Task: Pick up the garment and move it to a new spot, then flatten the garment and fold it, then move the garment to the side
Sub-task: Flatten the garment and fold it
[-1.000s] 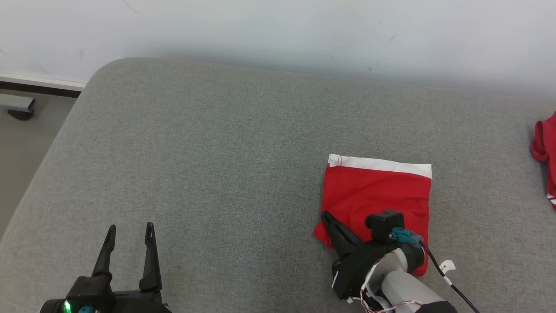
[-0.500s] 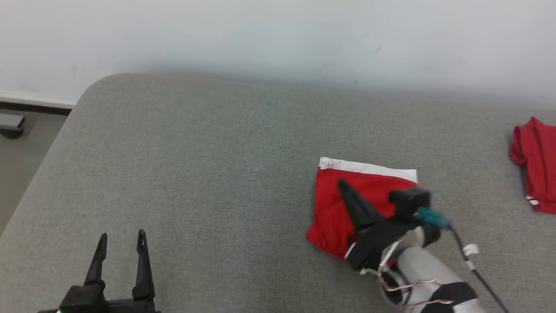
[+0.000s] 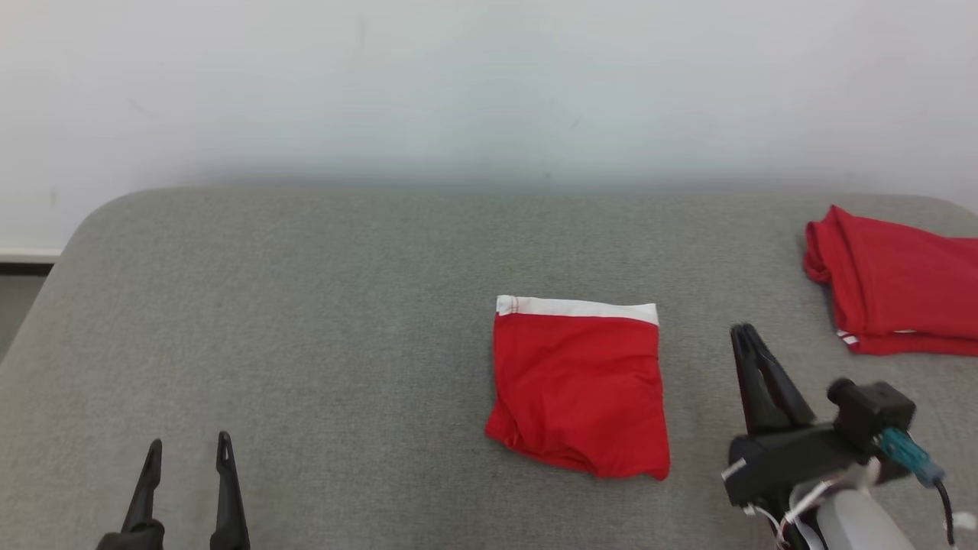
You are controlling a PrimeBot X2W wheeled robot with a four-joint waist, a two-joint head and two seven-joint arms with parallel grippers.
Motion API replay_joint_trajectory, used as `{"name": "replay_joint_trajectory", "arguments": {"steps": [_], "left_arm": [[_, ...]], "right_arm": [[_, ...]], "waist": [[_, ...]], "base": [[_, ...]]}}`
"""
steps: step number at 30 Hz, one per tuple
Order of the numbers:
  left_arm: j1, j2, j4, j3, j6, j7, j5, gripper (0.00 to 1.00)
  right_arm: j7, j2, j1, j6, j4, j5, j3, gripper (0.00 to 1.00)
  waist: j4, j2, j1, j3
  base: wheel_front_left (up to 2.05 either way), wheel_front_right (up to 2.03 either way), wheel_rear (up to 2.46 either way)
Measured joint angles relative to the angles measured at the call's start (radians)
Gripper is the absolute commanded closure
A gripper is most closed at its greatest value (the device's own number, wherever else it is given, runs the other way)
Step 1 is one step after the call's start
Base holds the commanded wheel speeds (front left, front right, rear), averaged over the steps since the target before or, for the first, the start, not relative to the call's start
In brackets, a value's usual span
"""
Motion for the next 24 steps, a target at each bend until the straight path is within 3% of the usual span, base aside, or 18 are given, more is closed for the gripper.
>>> {"name": "replay_joint_trajectory", "arguments": {"steps": [1, 2, 3, 4, 13, 24], "left_arm": [[0.008, 0.000, -0.002, -0.002, 0.003, 0.000, 0.002, 0.00], [0.014, 0.000, -0.004, -0.003, 0.005, 0.000, 0.004, 0.00], [0.020, 0.002, -0.008, -0.005, 0.005, 0.000, 0.007, 0.00], [0.025, 0.004, -0.011, -0.006, 0.005, 0.000, 0.012, 0.00], [0.052, 0.030, -0.029, -0.012, 0.005, 0.000, 0.027, 0.00], [0.081, 0.078, -0.046, -0.037, -0.004, 0.040, 0.054, 0.00]], "right_arm": [[0.000, 0.000, 0.021, 0.000, -0.013, -0.015, -0.016, 0.85], [0.000, 0.001, 0.041, 0.000, -0.026, -0.035, -0.033, 0.64], [0.000, 0.001, 0.061, 0.000, -0.039, -0.051, -0.046, 0.36], [0.000, 0.004, 0.079, 0.000, -0.049, -0.063, -0.062, 0.00], [0.000, 0.051, 0.223, 0.000, -0.135, -0.141, -0.162, 0.00], [0.023, 0.099, 0.314, 0.000, -0.184, -0.231, -0.206, 0.00]], "waist": [[-0.007, 0.0000, 0.0000, -0.004], [-0.014, 0.0000, 0.0000, -0.008], [-0.022, 0.0000, 0.0000, -0.011], [-0.028, 0.0000, 0.0000, -0.015], [-0.063, 0.0000, 0.0000, -0.044], [-0.045, 0.0000, 0.0000, -0.067]], "base": [[0.00, 0.00, 0.00], [0.00, 0.00, 0.00], [0.00, 0.00, 0.00], [0.00, 0.00, 0.00], [0.00, 0.00, 0.00], [0.00, 0.00, 0.00]]}}
